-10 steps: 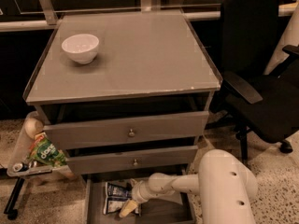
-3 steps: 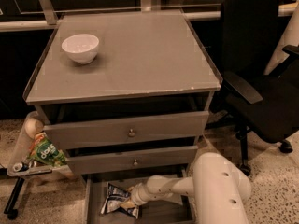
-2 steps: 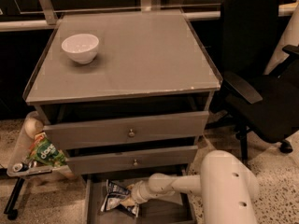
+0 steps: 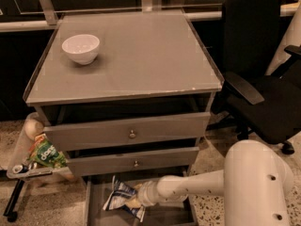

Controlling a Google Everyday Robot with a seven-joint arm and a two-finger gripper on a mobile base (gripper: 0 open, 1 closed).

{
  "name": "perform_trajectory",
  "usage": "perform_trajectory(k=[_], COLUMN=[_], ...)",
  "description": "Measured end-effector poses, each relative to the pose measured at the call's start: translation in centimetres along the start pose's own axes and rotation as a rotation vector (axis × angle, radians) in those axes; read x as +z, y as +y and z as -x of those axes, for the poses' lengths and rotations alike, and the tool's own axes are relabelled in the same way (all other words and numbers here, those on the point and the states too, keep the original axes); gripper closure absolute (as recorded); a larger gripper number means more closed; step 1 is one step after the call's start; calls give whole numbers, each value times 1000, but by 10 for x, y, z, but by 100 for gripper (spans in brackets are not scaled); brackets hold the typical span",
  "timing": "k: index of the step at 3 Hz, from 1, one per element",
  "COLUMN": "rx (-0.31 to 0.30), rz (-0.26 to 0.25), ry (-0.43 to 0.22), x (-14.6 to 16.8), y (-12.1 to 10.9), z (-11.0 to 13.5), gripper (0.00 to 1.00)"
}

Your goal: Pick blue chip bag from bottom drawer and place on counter

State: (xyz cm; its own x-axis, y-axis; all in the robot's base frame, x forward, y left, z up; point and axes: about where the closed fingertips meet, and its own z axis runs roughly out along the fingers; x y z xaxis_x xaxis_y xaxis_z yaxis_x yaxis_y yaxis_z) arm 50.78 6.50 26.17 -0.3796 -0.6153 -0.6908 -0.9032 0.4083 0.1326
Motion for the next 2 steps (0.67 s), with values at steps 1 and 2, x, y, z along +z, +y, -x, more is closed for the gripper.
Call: perform_trajectory(k=[1,2], rx=[-9,-8], rz=[50,52], ry=[28,29], x=[-7,-7], y=[40,40], z=[-13,-13], gripper=[100,100])
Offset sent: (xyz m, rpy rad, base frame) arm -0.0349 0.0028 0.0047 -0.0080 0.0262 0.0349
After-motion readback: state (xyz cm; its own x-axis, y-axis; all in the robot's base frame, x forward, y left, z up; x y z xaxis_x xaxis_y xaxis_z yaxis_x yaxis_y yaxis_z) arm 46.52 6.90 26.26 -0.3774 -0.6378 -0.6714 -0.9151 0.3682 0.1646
